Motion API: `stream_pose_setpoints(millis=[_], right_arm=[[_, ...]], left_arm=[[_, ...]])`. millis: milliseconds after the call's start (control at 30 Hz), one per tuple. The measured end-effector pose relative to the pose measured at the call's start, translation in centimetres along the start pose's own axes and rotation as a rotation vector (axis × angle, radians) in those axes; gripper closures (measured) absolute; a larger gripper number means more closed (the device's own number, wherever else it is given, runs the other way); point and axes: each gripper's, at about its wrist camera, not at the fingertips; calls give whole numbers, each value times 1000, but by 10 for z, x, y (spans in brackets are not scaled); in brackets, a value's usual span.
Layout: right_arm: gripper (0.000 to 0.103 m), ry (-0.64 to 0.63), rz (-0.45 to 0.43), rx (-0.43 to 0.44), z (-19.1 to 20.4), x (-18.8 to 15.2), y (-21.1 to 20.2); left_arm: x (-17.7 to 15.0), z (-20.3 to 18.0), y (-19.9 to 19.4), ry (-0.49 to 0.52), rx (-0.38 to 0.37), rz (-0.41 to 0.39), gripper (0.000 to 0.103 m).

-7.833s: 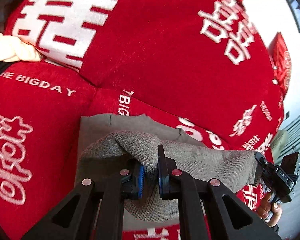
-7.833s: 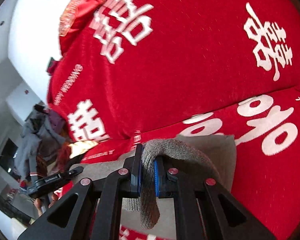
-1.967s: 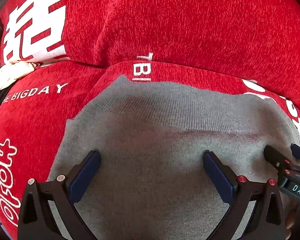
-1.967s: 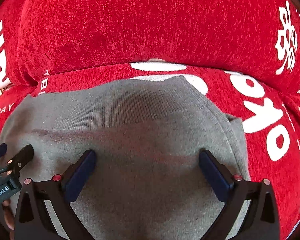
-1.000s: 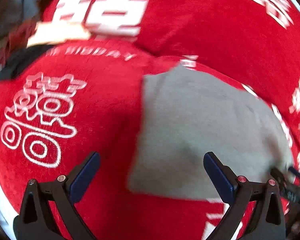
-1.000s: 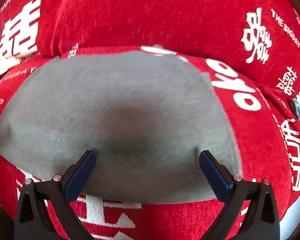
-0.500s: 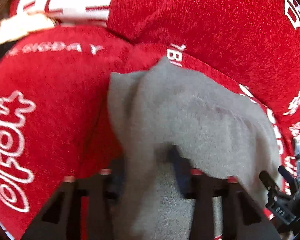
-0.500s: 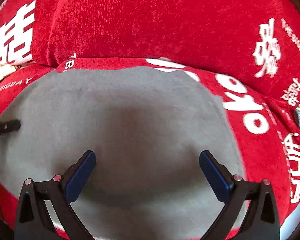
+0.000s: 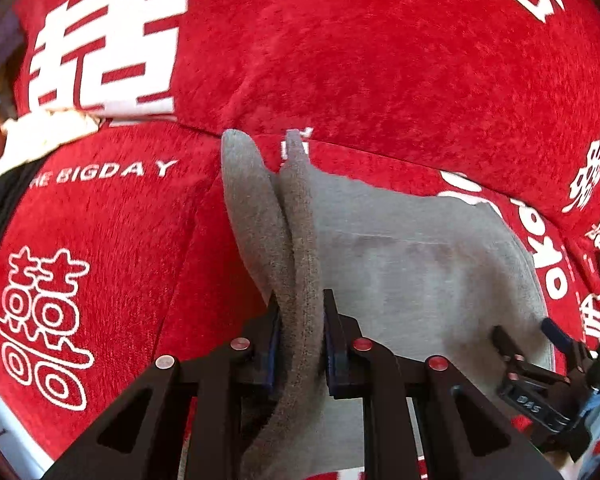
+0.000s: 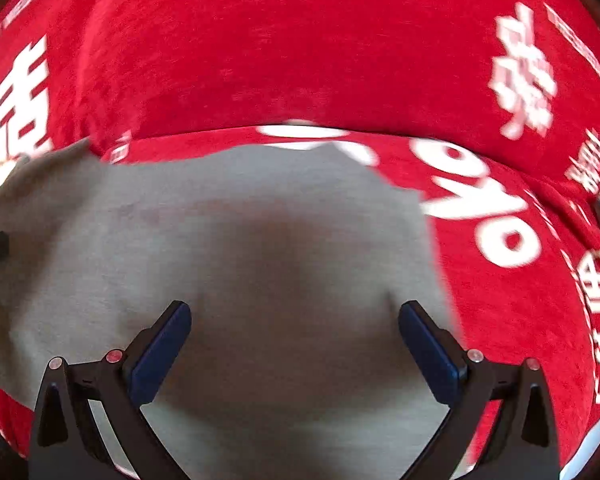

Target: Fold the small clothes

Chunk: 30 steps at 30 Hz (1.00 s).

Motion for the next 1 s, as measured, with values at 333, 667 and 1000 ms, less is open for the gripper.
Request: stream_pose_setpoints(millis=[333, 667, 1000], right_arm=[[0, 191, -25, -15, -130, -26, -6], [0, 278, 35, 16, -181, -61, 24], [0, 265, -2, 58, -189, -67, 14]], left_arm=[[12, -145, -19, 105, 3, -22, 85], [-49, -284, 107, 261, 67, 141, 89], [-55, -285, 81, 308, -82, 129, 88]])
Point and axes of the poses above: each gripper's, at about its wrist camera, not at the fingertips, and y roughly the way its jaws point, z to its left, x to its top, and after that the axes turned 11 degrees about -x, right-handed
